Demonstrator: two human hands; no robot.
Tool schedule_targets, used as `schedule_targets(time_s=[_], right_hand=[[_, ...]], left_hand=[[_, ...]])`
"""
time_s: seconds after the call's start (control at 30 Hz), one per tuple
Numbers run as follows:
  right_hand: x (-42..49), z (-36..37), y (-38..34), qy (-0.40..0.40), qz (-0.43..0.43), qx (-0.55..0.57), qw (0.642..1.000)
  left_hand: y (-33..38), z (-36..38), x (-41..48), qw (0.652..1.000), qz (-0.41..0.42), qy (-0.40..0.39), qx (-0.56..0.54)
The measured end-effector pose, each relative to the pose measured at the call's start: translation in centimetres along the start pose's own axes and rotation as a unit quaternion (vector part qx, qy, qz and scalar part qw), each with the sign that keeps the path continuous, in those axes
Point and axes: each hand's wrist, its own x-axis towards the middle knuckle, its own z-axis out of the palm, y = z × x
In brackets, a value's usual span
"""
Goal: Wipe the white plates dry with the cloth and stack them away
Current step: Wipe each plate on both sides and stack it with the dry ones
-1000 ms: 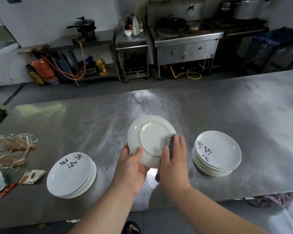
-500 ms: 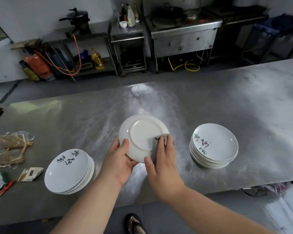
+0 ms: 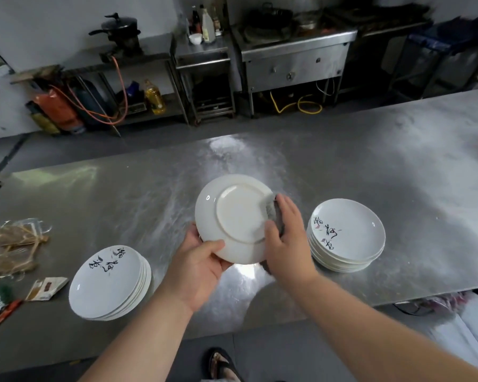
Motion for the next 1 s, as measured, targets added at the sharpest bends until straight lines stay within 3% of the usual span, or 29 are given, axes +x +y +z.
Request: schedule_targets(time_s=[0.17,0.33,0.47,0.63,0.8,0.9,1.0], right_hand=[[3.9,-1.4,0.0,-0.078,-0.066,-0.051,0.993],[-1.0,0.7,0.5,-0.093,-0.091,-0.082,0.988],[-5.9,3.3,0.4,-0.165,-0.067,-0.164,0.97],[0.9,3.7,-1.4,-0.068,-0.062,-0.14,0.986],[-4.3,7.3,-3.0,-0.204,-0.007,-0.204,0.957],[-2.4,7.7,-2.1,-0.126,0.024,-0.124,0.984],[2.9,5.9,-1.4,0.001,0.178,-0.041,0.983]], left_hand=[[1.8,0.4,0.8,0.996,-0.076,0.043,0.024],[0.2,-0.4,1.5,0.997,-0.043,0.068,-0.014],[-1.1,-0.6,2.1,0.994,-0.038,0.077,-0.062],[0.9,-0.6,3.8,0.995,-0.02,0.074,-0.067],[1.2,-0.6,5.3,0.991,-0.045,0.122,-0.036],[1.7,-0.9,5.8,0.989,-0.062,0.11,-0.072],[2.9,-1.4,6.1,0.992,-0.079,0.057,-0.08]])
